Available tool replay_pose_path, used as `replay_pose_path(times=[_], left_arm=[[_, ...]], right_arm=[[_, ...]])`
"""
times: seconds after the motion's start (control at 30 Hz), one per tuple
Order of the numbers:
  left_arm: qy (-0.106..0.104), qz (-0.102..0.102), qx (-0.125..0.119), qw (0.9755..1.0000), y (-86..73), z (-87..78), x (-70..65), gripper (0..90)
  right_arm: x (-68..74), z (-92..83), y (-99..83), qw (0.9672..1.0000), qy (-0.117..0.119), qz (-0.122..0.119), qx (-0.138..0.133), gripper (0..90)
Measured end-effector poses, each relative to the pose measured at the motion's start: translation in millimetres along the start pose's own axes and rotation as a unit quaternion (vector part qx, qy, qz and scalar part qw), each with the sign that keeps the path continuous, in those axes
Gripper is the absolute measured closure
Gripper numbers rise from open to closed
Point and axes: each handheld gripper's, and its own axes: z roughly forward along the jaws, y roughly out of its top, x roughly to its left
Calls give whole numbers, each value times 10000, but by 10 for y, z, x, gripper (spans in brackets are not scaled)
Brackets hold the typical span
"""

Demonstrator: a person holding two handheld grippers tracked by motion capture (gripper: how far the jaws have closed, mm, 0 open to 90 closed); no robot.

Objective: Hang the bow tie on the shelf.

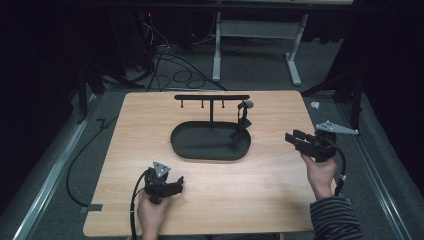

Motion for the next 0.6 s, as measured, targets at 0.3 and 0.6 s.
replay_pose_path(times=[0.3, 0.6], left_arm=[[-1, 0, -1, 10000, 0, 0, 0, 178], [5, -4, -2, 10000, 1, 1, -1, 179]], right_arm=[[-1, -65, -85, 10000, 23, 57, -49, 579], [-4, -92, -166, 9999, 43, 101, -43, 579]])
